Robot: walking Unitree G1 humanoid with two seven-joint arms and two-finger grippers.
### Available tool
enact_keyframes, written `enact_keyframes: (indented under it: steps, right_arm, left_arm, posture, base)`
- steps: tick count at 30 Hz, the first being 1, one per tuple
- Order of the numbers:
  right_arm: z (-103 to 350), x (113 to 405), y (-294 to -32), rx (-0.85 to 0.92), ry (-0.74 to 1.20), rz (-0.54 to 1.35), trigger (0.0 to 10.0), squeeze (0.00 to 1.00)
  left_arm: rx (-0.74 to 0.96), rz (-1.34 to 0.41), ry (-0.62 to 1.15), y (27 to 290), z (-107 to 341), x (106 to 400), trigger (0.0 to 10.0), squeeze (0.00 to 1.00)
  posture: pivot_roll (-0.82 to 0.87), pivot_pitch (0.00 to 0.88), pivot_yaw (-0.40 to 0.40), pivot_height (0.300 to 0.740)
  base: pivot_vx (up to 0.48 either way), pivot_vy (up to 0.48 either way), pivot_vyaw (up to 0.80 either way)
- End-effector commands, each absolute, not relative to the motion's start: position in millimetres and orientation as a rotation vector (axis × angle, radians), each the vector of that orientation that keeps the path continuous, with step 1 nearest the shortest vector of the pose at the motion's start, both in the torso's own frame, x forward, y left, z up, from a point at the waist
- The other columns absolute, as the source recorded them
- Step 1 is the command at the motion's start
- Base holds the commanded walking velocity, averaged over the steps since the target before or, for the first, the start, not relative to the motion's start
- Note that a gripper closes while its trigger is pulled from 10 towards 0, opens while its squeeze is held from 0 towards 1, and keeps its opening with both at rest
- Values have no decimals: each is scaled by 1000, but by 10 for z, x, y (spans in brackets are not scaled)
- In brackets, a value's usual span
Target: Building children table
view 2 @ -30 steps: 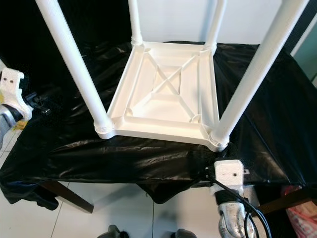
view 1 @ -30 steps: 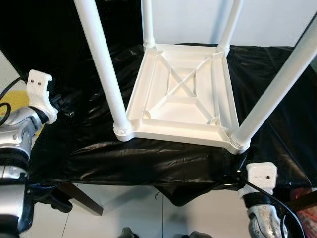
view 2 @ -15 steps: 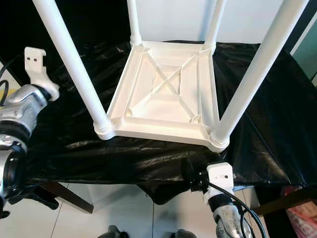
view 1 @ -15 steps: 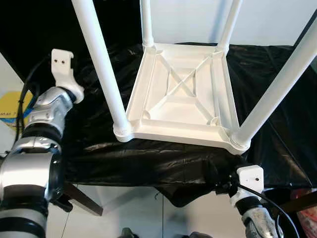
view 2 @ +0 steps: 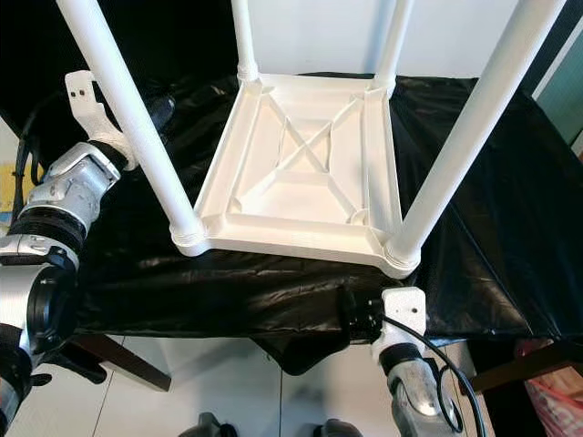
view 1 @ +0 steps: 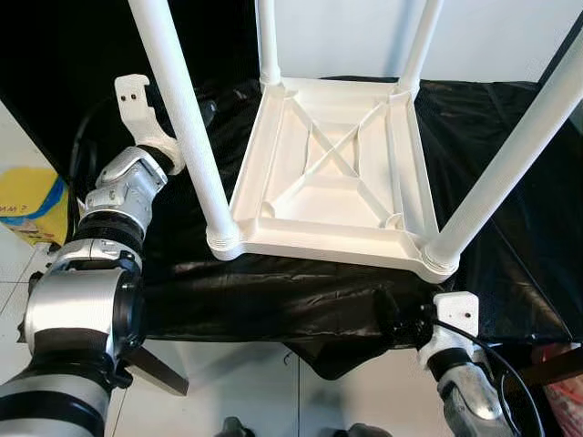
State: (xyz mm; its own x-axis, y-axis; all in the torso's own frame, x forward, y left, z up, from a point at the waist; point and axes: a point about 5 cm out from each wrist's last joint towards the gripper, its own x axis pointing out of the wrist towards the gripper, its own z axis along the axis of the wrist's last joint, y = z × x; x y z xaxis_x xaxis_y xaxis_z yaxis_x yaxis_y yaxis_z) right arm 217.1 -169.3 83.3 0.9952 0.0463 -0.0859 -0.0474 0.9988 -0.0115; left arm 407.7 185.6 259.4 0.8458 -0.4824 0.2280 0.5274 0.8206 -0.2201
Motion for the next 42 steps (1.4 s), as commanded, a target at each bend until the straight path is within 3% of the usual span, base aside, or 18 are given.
enact_keyframes:
  steps: [1, 13, 20, 32, 37, 42]
  right_arm:
    - [755, 2173, -1739, -7, 134, 23, 10000, 0]
    - [745, 2337, -1759, -19, 148, -12, 10000, 0]
    - [785, 2496, -1707, -30, 122, 5, 10000, 0]
    - [821, 2732, -1749, -49, 100, 21, 10000, 0]
    - [868, 2966, -1744, -84, 72, 47, 10000, 0]
    - [895, 3110, -1746, -99, 64, 34, 10000, 0]
  left_arm:
    - [-237, -1201, -247, 1620, 2620, 3816, 10000, 0]
    - [-280, -1482, -258, 1407, 2601, 3545, 10000, 0]
    - [-292, -1668, -229, 1188, 2547, 3168, 10000, 0]
    - [-312, -1678, -206, 1060, 2483, 2819, 10000, 0]
    - [-377, -1602, -231, 928, 2430, 2563, 10000, 0]
    - [-398, -1522, -256, 822, 2411, 2553, 10000, 0]
  posture:
    - [-148, 107, -2, 740]
    - [-134, 117, -5, 740]
    - [-117, 121, 0, 740]
    - [-94, 115, 6, 740]
    - [-76, 116, 9, 740]
    - [-60, 115, 10, 740]
  base:
    - [0, 0, 0]
    - [0, 0, 0]
    - [0, 0, 0]
    - [0, 0, 0]
    - [0, 0, 0]
    - [0, 0, 0]
